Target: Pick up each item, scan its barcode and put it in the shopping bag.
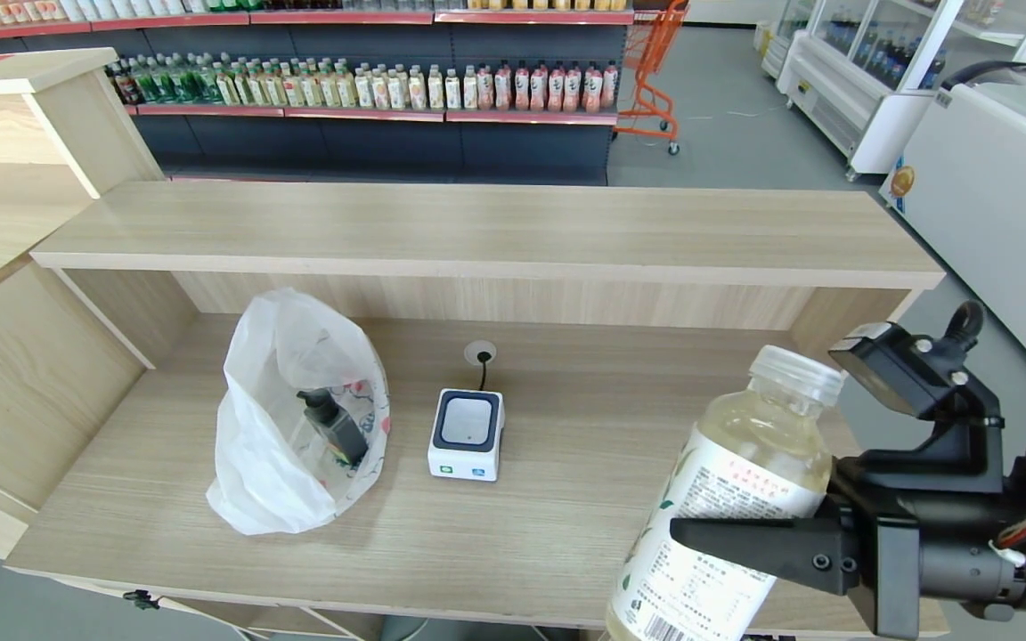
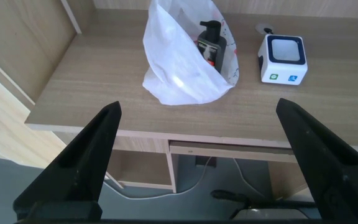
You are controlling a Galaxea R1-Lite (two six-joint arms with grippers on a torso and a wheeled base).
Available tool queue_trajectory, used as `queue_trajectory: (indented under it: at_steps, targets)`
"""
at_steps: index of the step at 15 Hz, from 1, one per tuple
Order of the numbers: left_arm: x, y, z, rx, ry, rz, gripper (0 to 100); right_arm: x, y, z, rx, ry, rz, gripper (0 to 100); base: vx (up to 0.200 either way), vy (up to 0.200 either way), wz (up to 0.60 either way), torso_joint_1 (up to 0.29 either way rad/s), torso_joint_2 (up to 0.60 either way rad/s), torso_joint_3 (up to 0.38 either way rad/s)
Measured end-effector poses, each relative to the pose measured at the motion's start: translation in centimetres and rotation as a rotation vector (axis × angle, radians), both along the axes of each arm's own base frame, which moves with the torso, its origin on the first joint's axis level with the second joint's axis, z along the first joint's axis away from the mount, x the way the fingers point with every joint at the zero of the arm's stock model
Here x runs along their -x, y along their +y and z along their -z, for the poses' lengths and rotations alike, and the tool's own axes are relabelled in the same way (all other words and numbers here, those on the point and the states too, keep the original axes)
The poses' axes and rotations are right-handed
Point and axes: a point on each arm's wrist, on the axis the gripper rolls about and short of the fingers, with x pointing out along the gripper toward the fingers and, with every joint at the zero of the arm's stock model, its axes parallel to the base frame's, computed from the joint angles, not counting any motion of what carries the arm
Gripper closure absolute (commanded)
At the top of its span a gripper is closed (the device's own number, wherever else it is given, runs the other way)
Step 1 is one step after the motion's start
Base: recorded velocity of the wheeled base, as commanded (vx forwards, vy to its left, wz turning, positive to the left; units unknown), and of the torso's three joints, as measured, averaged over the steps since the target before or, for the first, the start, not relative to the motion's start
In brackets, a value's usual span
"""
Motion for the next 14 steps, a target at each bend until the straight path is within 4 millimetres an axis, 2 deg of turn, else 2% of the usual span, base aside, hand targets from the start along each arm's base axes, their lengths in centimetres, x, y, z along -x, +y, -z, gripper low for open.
queue_trajectory:
  at_steps: [2, 6, 11, 14]
  targets:
    - [0.0, 0.0, 0.0, 0.000, 0.000, 0.000, 0, -0.3, -0.4, 0.2, 0.055, -0.141, 0.009, 100, 0.000, 0.000, 0.00, 0.000, 0.00, 0.000]
    - [0.0, 0.0, 0.0, 0.000, 0.000, 0.000, 0, -2.0, -2.9, 0.9, 0.297, -0.572, 0.111, 100, 0.000, 0.000, 0.00, 0.000, 0.00, 0.000]
    - [0.0, 0.0, 0.0, 0.000, 0.000, 0.000, 0, -1.9, -5.3, 1.6, 0.595, -0.901, 0.201, 100, 0.000, 0.000, 0.00, 0.000, 0.00, 0.000]
    - [0.0, 0.0, 0.0, -0.001, 0.000, 0.000, 0, -1.2, -5.9, 1.8, 0.647, -0.994, 0.212, 100, 0.000, 0.000, 0.00, 0.000, 0.00, 0.000]
